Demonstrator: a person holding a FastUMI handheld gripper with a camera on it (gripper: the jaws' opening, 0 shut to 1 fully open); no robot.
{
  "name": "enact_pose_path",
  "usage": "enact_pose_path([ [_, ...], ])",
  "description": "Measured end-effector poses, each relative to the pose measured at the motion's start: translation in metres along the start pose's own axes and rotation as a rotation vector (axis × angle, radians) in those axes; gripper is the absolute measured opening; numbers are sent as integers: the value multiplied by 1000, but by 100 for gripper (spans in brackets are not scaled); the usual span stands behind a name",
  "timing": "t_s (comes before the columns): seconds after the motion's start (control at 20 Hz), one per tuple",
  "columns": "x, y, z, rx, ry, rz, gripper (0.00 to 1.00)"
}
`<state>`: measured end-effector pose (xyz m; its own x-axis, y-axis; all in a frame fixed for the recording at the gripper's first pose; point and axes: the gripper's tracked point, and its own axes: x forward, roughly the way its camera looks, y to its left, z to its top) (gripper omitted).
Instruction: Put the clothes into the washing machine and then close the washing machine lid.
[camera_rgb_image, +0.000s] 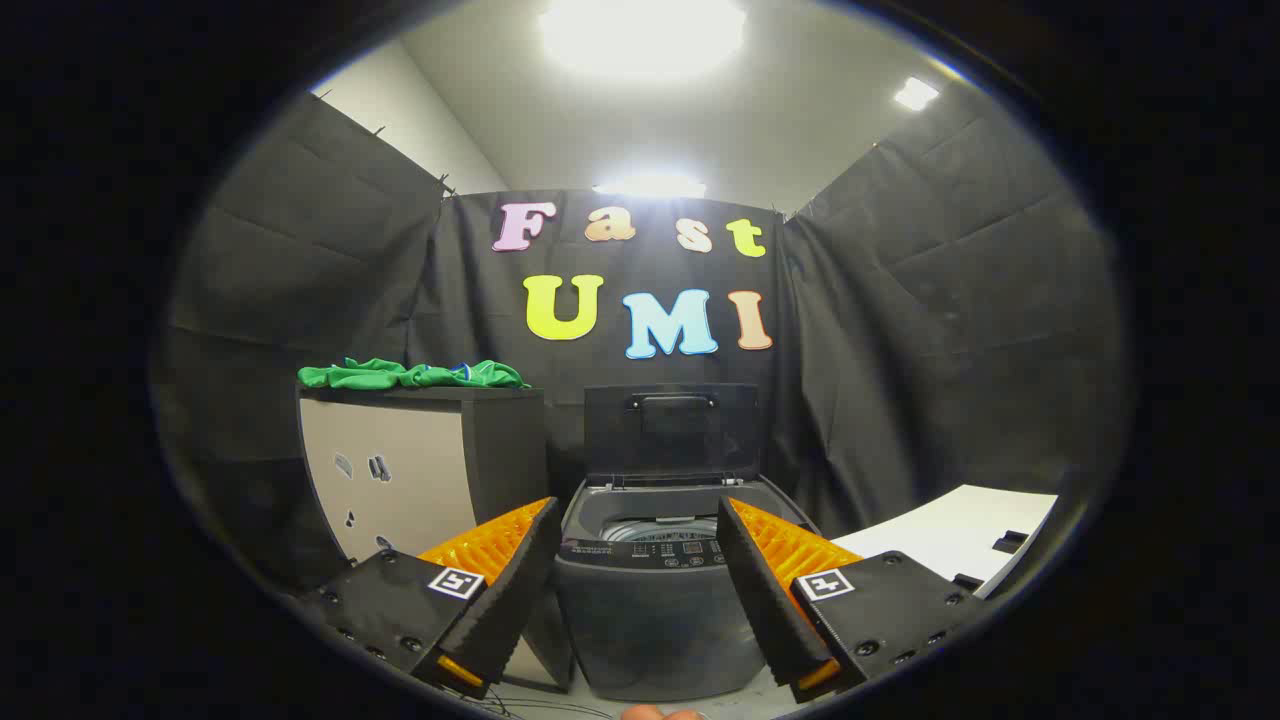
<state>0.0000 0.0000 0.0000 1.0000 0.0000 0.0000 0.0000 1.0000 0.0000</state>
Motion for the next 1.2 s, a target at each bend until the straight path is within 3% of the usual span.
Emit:
enact_pose_path([
  [1.2,2,-12,-5,-8,16,-19,97],
])
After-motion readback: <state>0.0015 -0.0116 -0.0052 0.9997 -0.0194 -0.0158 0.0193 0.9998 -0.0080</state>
